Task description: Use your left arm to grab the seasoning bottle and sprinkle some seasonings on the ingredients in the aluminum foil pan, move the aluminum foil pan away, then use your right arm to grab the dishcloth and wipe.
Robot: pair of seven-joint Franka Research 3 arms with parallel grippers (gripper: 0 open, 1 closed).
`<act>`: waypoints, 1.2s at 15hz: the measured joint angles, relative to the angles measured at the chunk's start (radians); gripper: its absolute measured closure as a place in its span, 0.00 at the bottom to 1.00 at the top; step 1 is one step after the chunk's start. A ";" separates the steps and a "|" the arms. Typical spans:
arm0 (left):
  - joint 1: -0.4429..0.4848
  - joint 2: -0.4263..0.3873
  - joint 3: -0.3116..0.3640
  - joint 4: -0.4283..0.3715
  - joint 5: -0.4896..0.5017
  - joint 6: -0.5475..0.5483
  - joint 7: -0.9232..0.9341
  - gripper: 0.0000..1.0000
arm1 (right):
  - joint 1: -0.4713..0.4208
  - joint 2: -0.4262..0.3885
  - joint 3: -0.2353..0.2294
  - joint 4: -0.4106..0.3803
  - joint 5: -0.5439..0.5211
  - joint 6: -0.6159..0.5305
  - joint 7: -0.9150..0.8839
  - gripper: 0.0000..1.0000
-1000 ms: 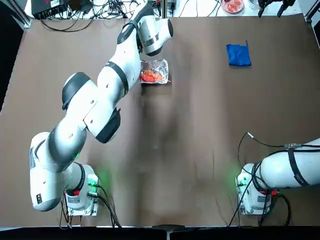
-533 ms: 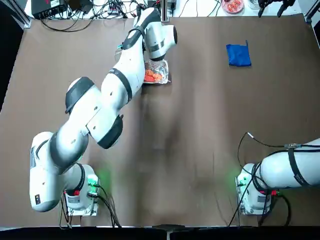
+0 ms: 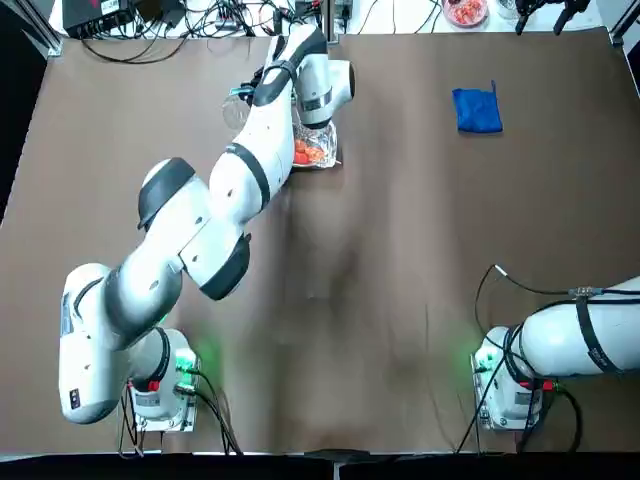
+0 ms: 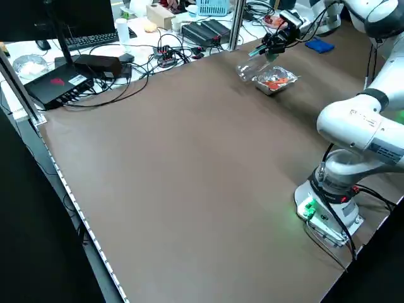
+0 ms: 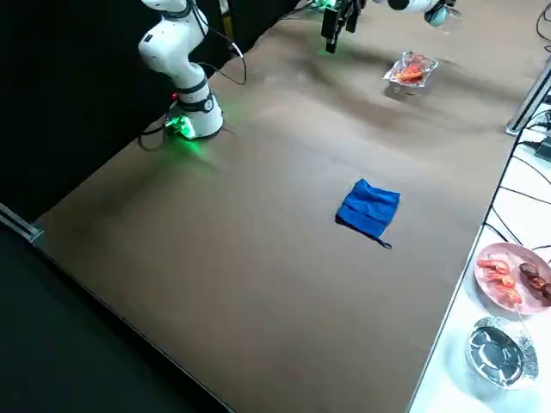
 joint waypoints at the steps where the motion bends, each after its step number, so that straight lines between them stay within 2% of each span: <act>1: -0.001 0.002 0.003 0.010 0.002 -0.002 0.000 0.77 | 0.000 0.000 0.000 0.000 0.000 0.000 0.000 0.00; 14: -0.032 0.003 0.027 0.058 0.026 -0.011 0.000 0.77 | 0.000 0.000 0.000 0.000 0.000 0.000 0.000 0.00; 18: -0.039 0.002 0.030 0.070 -0.012 -0.071 0.000 0.77 | -0.007 0.000 -0.002 0.000 0.000 0.002 0.000 0.00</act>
